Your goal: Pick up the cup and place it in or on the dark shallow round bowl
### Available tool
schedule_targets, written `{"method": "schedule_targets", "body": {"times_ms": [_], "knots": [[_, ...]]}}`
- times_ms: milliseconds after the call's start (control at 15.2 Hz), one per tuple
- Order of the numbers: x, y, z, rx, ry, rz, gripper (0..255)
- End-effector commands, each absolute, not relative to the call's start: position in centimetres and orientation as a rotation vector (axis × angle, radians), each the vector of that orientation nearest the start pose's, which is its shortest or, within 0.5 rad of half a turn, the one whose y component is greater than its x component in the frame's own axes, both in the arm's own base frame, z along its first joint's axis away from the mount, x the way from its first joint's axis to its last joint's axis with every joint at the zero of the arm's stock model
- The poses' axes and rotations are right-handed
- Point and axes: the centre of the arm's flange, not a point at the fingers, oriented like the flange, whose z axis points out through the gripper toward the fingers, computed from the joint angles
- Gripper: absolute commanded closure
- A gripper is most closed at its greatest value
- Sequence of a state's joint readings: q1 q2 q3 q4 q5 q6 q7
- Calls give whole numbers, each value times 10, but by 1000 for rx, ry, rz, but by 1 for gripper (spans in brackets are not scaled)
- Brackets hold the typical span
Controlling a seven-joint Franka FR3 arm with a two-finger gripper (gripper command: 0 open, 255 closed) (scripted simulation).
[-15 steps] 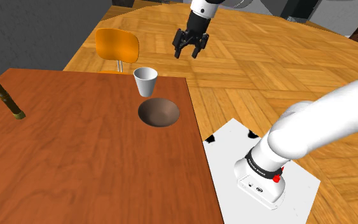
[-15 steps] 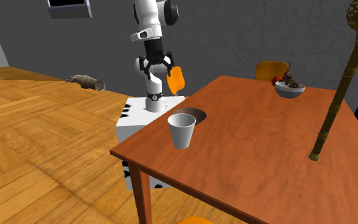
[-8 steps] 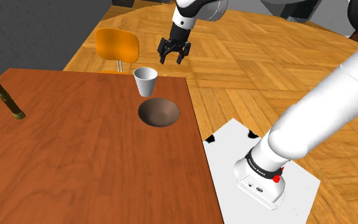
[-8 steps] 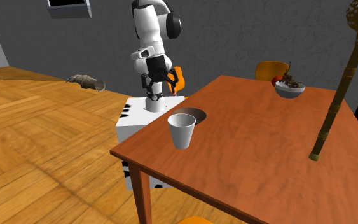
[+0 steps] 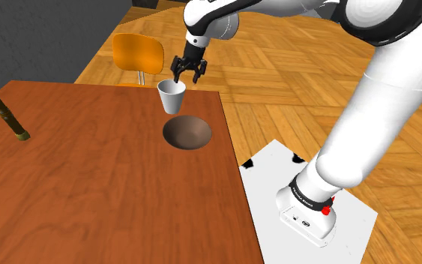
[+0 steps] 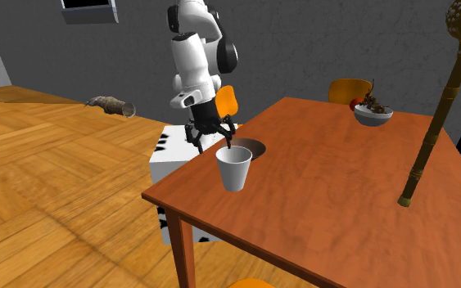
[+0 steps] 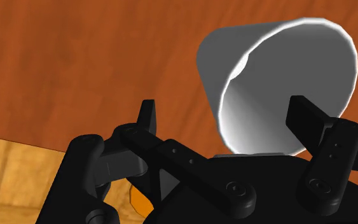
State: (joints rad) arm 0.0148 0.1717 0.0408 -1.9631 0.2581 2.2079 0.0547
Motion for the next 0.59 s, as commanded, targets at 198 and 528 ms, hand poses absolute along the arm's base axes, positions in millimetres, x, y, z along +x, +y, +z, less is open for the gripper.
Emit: {"method": "schedule_targets", "body": {"times_ms": [198, 528], "knots": [[605, 47, 368, -2906, 213, -87, 0], [606, 50, 355, -2906, 213, -87, 0]]}}
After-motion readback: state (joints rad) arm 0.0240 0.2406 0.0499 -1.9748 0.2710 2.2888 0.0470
